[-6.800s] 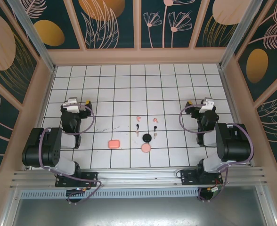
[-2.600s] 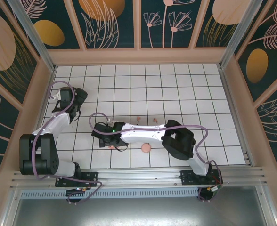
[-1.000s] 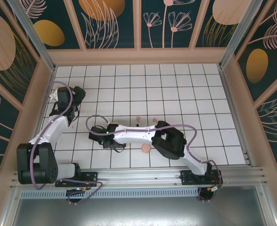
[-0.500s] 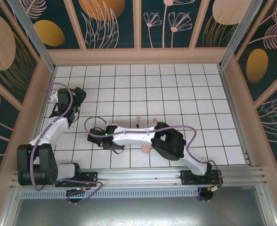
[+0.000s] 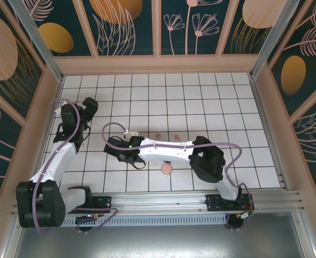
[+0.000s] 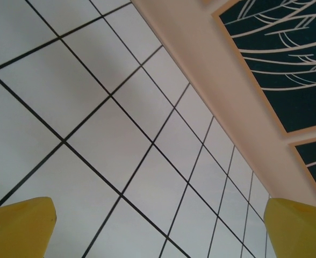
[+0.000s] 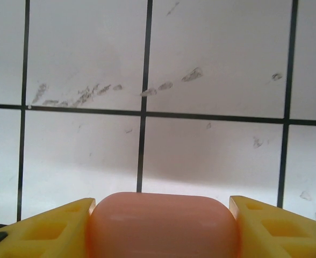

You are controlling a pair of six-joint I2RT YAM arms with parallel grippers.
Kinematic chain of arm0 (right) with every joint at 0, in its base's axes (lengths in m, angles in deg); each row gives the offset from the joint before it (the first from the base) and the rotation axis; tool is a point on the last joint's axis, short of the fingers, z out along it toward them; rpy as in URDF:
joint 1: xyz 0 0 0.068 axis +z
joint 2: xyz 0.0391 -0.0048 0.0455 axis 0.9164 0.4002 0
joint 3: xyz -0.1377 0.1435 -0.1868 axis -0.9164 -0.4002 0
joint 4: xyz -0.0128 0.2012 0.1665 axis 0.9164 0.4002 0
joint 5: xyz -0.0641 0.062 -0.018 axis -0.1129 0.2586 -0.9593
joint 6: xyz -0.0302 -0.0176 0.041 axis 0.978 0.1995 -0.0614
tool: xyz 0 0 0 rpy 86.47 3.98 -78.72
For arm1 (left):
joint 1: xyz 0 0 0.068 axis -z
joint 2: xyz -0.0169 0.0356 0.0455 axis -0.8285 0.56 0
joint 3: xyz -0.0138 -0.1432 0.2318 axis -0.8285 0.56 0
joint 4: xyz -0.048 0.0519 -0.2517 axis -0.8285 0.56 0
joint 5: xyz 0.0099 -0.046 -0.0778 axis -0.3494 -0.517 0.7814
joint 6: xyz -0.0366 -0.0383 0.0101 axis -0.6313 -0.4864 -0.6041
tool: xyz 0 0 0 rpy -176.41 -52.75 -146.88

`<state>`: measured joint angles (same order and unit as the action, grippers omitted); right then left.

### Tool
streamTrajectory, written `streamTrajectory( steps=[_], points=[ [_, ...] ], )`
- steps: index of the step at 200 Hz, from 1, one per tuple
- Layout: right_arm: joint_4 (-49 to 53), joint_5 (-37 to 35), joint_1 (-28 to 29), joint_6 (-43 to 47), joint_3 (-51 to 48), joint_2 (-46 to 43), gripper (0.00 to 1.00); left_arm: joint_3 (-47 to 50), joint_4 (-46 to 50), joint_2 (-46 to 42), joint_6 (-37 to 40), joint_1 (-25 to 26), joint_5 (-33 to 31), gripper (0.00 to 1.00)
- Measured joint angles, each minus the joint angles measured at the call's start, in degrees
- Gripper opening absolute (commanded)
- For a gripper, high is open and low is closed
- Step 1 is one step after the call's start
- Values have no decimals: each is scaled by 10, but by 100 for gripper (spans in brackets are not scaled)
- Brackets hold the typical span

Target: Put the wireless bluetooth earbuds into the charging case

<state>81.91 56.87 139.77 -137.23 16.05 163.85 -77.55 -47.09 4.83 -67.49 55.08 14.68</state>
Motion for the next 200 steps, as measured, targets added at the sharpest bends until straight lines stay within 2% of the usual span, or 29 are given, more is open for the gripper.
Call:
streamTrajectory(
  steps=[59,120,163,200],
  points=[
    [-38,0,-61,24,-68,-73,52,46,-52,-7,9,0,65,99],
    [-102,21,-198,70,-79,-140,52,155,-168,-17,8,7,151,98],
    [-149,78,-270,68,-79,-142,52,204,-277,-19,8,63,191,98],
    [-182,133,-289,40,-79,-138,52,231,-396,5,2,105,211,96]
  ],
)
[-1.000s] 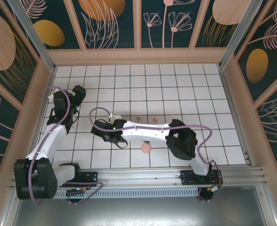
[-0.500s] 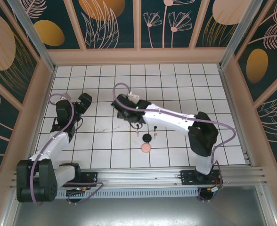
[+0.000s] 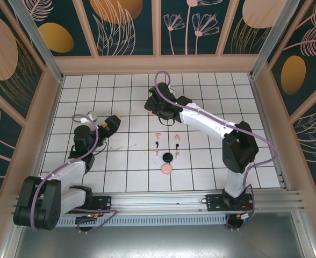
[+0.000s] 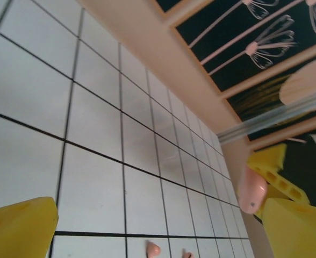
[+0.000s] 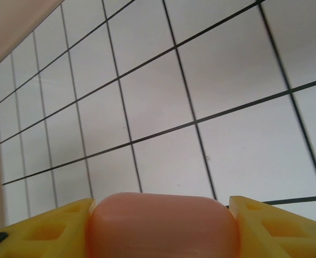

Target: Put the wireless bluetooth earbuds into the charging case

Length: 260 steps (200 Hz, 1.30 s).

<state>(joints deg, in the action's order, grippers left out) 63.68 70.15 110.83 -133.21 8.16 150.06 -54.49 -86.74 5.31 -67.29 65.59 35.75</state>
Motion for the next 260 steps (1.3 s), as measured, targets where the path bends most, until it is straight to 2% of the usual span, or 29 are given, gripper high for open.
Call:
streamTrajectory(
  steps=[33,80,105,164,230,260],
  points=[
    [-20,38,0,-29,11,19,52,4,-89,49,-4,34,19,88],
    [-30,59,6,-65,23,43,52,-22,-157,129,3,86,28,68],
    [-31,64,15,-78,28,51,52,-35,-189,165,2,108,24,62],
    [-31,65,31,-92,43,59,52,-64,-238,226,2,140,6,54],
    [-32,63,32,-97,45,60,52,-70,-282,266,-5,143,-14,47],
    [-32,63,33,-97,45,60,52,-70,-301,281,-12,144,-23,46]
  ],
)
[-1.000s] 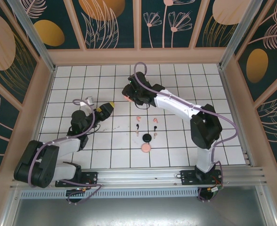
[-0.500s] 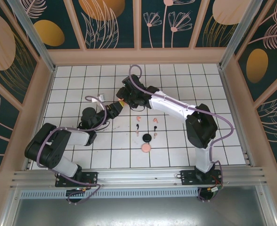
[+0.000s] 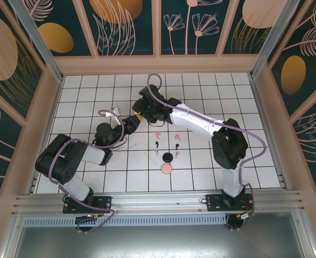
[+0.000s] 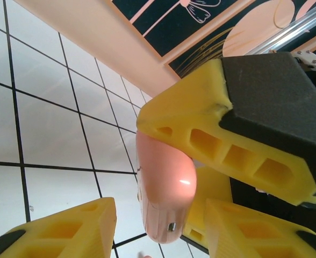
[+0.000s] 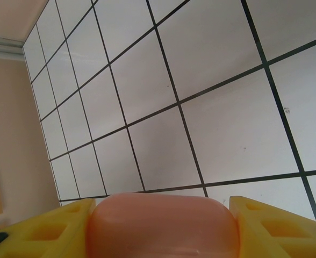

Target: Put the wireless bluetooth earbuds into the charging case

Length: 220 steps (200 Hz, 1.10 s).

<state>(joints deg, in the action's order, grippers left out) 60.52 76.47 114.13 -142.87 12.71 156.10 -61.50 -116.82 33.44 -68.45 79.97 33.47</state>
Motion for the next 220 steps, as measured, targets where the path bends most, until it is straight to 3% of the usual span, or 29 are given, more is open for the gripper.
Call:
streamTrajectory(
  steps=[61,173,183,206,220],
  points=[
    [-1,0,0,0,0,0,52,-10,-29,24,-12,5,-13,45],
    [-7,-10,0,-2,-5,0,53,-27,-45,51,-16,13,-17,16],
    [-8,-10,0,-2,-6,0,56,-27,-44,51,-16,14,-17,12],
    [-9,-10,0,-6,-7,0,77,-28,-45,52,-17,14,-18,0],
    [-11,-7,-3,-4,-7,-1,81,-29,-45,52,-21,14,-19,0]
  ],
)
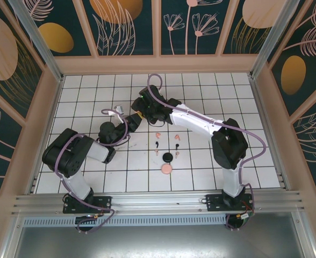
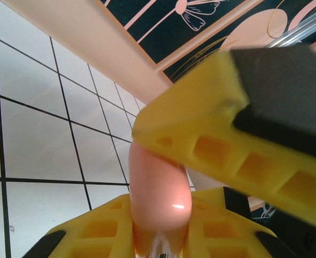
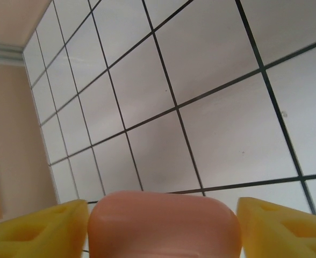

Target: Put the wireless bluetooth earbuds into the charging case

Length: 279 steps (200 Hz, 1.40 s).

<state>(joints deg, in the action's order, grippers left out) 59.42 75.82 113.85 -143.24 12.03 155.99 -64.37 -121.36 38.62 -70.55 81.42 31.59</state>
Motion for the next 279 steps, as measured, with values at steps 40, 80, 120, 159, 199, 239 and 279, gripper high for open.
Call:
streamTrajectory(
  steps=[40,80,120,159,199,239,279],
  points=[
    [-12,-14,-19,15,-50,-62,86,-1,14,-8,-4,0,2,0],
    [-57,-39,-48,88,-169,-214,89,-7,71,-57,20,0,22,0],
    [-132,-14,-81,227,-314,-319,88,-38,166,-86,80,0,69,0],
    [-171,52,-95,353,-392,-372,88,-93,257,-88,137,0,140,0],
    [-217,144,-124,417,-427,-404,87,-121,295,-88,154,0,216,0],
    [-240,207,-137,434,-448,-403,83,-141,297,-82,144,0,282,0],
    [-260,237,-137,436,-448,-377,82,-144,295,-78,131,0,324,0]
  ],
)
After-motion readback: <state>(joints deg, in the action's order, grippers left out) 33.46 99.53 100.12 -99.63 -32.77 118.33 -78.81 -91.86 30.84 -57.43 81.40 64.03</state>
